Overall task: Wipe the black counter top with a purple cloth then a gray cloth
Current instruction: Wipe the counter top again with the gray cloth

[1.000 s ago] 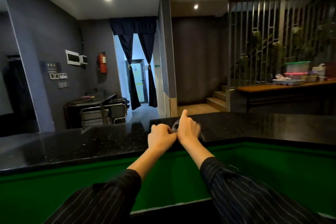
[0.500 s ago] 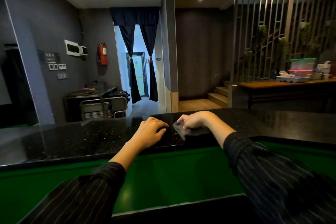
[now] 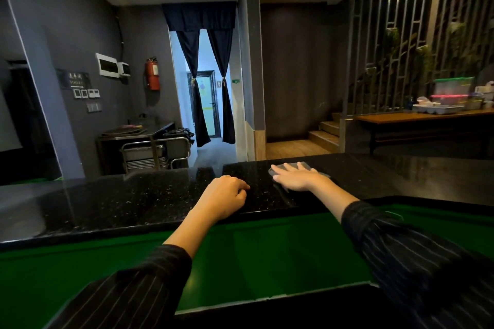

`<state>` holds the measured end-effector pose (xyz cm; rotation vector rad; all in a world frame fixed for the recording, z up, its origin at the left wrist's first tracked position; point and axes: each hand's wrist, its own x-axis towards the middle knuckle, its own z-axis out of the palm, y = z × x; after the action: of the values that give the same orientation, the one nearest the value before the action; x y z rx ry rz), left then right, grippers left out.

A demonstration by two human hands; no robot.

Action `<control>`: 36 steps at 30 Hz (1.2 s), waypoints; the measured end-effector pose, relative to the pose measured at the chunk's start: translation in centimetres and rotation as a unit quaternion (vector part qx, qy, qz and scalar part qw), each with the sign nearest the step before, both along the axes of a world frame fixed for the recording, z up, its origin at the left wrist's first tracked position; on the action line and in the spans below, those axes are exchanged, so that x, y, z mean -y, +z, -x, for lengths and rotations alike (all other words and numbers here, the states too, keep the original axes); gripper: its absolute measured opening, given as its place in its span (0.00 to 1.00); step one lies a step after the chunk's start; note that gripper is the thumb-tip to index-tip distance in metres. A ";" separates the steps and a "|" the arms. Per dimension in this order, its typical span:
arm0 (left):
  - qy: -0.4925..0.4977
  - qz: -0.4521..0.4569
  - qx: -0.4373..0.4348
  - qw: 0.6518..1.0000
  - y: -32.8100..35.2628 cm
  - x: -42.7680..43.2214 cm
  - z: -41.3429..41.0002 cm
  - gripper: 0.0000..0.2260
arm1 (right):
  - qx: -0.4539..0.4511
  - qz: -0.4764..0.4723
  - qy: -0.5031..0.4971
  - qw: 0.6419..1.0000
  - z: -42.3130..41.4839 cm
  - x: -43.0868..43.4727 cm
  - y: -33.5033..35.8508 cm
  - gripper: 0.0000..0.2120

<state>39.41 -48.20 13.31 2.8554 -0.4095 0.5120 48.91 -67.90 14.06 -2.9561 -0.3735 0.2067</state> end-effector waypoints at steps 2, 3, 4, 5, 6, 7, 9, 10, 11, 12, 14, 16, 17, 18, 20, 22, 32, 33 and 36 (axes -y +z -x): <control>0.004 -0.007 0.005 1.000 0.1 0.0 -0.1 0.17 | 0.010 0.011 -0.022 1.000 -1.6 -1.2 0.0 0.26; 0.006 -0.010 0.008 1.000 0.2 0.1 -0.1 0.17 | 0.016 0.014 -0.027 0.999 -2.0 -2.1 0.0 0.26; 0.009 -0.013 0.009 1.000 0.3 0.1 -0.1 0.17 | 0.021 0.015 -0.026 0.999 -2.1 -3.2 -0.1 0.26; 0.012 -0.015 0.009 1.000 0.3 0.1 0.0 0.17 | 0.024 0.013 -0.019 0.999 -2.0 -4.3 -0.1 0.27; 0.016 -0.017 0.007 1.000 0.4 0.0 0.0 0.17 | 0.027 0.011 -0.002 1.000 -1.5 -5.4 -0.2 0.27; 0.020 -0.017 0.003 1.000 0.4 -0.2 0.0 0.18 | 0.031 0.014 0.022 0.999 -0.7 -6.4 -0.3 0.26; 0.025 -0.010 -0.001 1.000 0.4 -0.5 0.0 0.18 | 0.044 0.030 0.082 0.995 0.9 -7.2 -0.6 0.26; 0.027 -0.003 -0.002 1.000 0.3 -0.4 0.0 0.18 | 0.045 0.034 0.106 0.993 1.5 -6.9 -0.7 0.25; 0.029 0.004 -0.006 1.000 0.4 -0.3 0.2 0.18 | 0.041 0.027 0.115 0.992 1.8 -6.0 -0.7 0.24; 0.032 0.010 -0.010 0.999 0.4 -0.1 0.3 0.18 | 0.036 0.012 0.110 0.993 1.8 -4.6 -0.7 0.24; 0.038 0.021 -0.011 0.999 0.4 0.3 0.6 0.17 | 0.018 -0.019 0.060 0.998 0.9 -1.4 -0.4 0.24; 0.041 0.028 -0.010 0.999 0.5 0.6 0.8 0.16 | 0.008 -0.020 -0.010 1.000 -0.2 1.1 -0.3 0.24; 0.040 0.031 -0.009 0.999 0.6 0.6 0.8 0.16 | 0.012 -0.011 -0.032 0.999 -0.4 1.5 -0.2 0.24; 0.040 0.033 -0.005 0.999 0.8 0.6 0.9 0.16 | 0.021 0.001 -0.041 0.999 -0.4 1.2 -0.1 0.24; 0.044 0.037 0.000 0.998 1.0 0.6 0.8 0.16 | 0.034 0.014 -0.029 0.999 0.8 -0.8 -0.1 0.25; 0.046 0.040 -0.003 0.998 1.0 0.7 0.9 0.16 | 0.046 0.017 0.027 0.998 2.7 -3.1 -0.6 0.25; 0.028 0.040 -0.017 0.999 0.4 0.7 1.0 0.16 | 0.006 0.002 -0.018 1.000 0.2 2.1 -0.2 0.25; 0.030 0.037 -0.013 0.999 0.4 0.6 0.9 0.16 | 0.011 0.011 -0.036 0.999 -0.8 1.1 -0.1 0.25; 0.036 0.046 0.000 0.998 0.4 0.3 0.4 0.16 | 0.024 0.029 -0.024 0.999 -2.2 -3.8 -0.2 0.27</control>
<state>39.05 -48.52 13.73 2.7898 -0.2775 0.5301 51.08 -64.11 13.86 -3.0284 -0.3062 0.1426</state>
